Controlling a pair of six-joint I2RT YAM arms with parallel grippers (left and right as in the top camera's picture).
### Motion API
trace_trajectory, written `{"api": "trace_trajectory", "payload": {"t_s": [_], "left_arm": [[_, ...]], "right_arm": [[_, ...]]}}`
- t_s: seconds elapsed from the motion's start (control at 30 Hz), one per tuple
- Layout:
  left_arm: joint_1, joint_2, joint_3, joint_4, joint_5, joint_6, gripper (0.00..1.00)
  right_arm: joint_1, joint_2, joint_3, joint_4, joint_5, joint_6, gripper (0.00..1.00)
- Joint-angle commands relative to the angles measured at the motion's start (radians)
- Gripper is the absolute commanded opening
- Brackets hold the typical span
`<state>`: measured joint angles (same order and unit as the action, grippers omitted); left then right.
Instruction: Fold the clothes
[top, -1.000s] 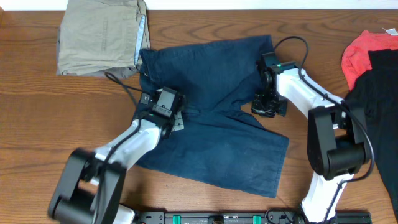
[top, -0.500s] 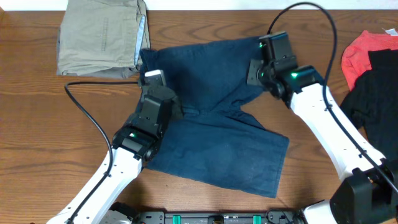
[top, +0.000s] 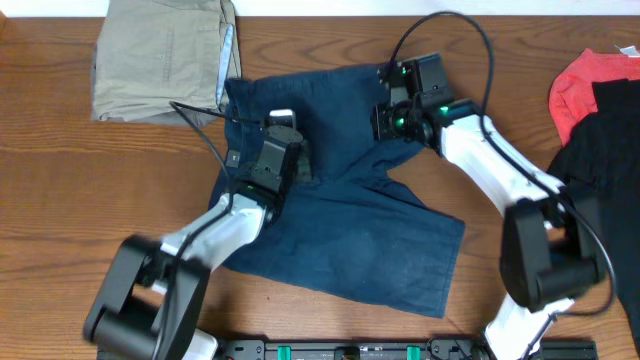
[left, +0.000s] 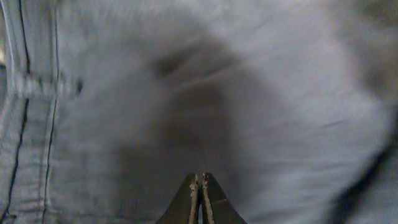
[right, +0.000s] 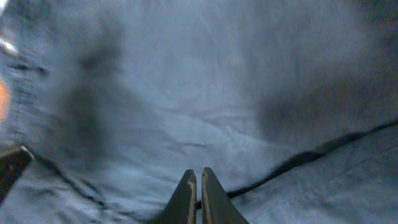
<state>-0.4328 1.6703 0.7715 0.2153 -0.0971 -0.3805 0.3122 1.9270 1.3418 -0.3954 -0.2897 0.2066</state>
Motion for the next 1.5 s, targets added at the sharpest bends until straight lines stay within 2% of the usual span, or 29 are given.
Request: {"api": "trace_trajectory", "payload": {"t_s": [0.0,0.33,0.53,0.7,1.03,1.2,1.4,1.47], "left_arm": [[0.04,0.057,-0.002,0.007,0.001,0.02,0.06],[0.096,0.095,-0.002,0.004,0.001,0.02,0.06],[0.097,0.195,-0.002,0.063,0.031,0.002,0.06],[0.114,0.22,-0.002,0.071,0.045,-0.005,0.06],[0.233,0.217,-0.002,-0.063,0.046,-0.183,0.06],[0.254,0.183,-0.002,-0.135,0.064,-0.194,0.06],[0.254,0.08,-0.002,-0.307,0.06,-0.198,0.06],[0.254,0.055,-0.002,-0.34,0.06,-0.198,0.06]], "right_arm": [[-0.029,0.059,0.001,0.013,-0.032,-0.036,0.03],[-0.12,0.14,0.001,-0.002,-0.013,-0.036,0.03],[-0.156,0.182,0.001,-0.015,-0.013,-0.036,0.03],[-0.166,0.201,0.001,-0.082,0.109,-0.005,0.01],[-0.177,0.186,0.001,-0.25,0.371,0.122,0.01],[-0.176,0.147,0.001,-0.319,0.424,0.21,0.01],[-0.176,0.076,0.001,-0.429,0.473,0.347,0.01],[-0.175,0.029,0.001,-0.436,0.457,0.353,0.01]]}}
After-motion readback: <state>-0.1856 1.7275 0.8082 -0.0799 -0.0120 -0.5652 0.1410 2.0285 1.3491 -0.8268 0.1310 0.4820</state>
